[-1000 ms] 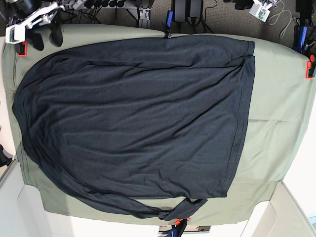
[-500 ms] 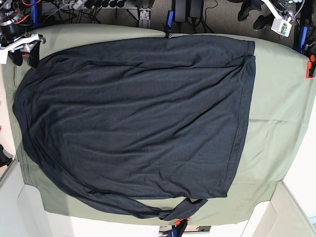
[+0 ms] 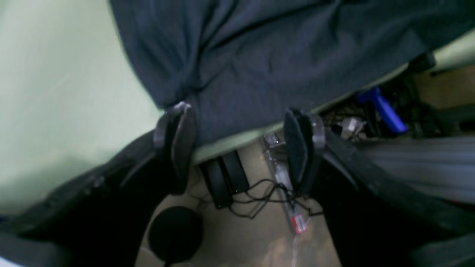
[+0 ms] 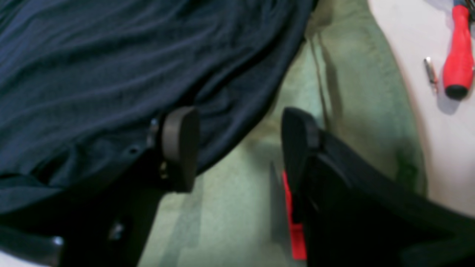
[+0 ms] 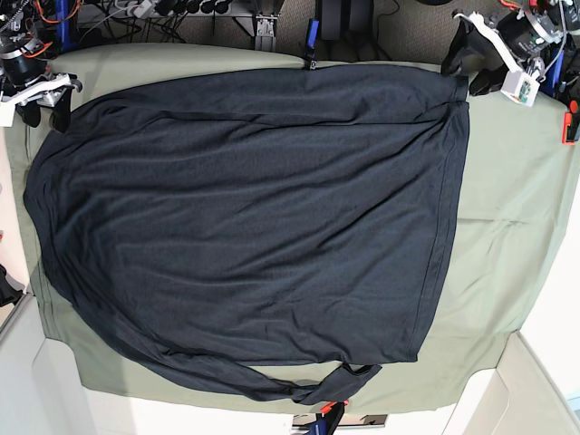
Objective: Fold the T-shirt properly
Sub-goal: 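Move both grippers down to the shirt's shoulder corners and pinch them, then lift the shoulder corners and drag them apart, stretching the shirt, then pull the held corners toward the robot, flattening the shirt body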
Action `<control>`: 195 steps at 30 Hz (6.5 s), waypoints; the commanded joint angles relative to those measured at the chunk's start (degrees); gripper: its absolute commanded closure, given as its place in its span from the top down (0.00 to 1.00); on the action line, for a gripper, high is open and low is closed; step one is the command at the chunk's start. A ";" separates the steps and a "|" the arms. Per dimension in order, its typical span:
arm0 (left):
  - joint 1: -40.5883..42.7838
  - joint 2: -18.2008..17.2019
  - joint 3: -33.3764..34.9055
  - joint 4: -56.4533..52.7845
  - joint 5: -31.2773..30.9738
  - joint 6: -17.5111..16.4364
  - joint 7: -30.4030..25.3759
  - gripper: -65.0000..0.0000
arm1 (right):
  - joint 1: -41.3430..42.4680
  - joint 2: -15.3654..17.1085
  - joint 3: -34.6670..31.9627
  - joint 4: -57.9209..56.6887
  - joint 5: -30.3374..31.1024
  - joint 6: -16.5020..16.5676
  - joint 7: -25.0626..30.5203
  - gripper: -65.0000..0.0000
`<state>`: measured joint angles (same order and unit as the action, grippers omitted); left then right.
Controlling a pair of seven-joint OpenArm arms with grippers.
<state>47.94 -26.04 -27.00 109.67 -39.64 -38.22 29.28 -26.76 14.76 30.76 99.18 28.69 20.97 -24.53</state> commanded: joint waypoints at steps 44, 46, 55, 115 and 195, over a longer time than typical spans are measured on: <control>-8.70 -1.42 9.16 -10.64 8.83 4.79 -0.07 0.63 | 6.32 0.79 0.50 -6.16 -3.21 -1.31 1.53 0.54; -8.68 -1.42 9.16 -10.64 8.83 4.79 -0.02 0.63 | 6.64 0.76 0.50 -6.38 -3.21 -1.29 1.53 0.54; -8.57 -1.42 9.16 -10.64 8.74 1.09 0.13 0.63 | 7.26 0.76 -2.05 -6.91 -4.55 -1.11 1.53 0.54; -37.22 -15.54 14.93 -29.16 2.38 -1.78 1.55 0.00 | 36.54 0.76 2.73 -29.53 -7.91 2.43 0.33 0.00; -27.74 -17.97 13.05 2.21 13.73 1.11 9.07 0.06 | 36.41 0.81 3.10 -30.51 -7.30 3.43 -2.89 0.39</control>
<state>20.80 -42.83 -13.37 111.11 -25.43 -37.58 39.48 8.73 14.57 33.69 67.75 20.95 24.21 -28.56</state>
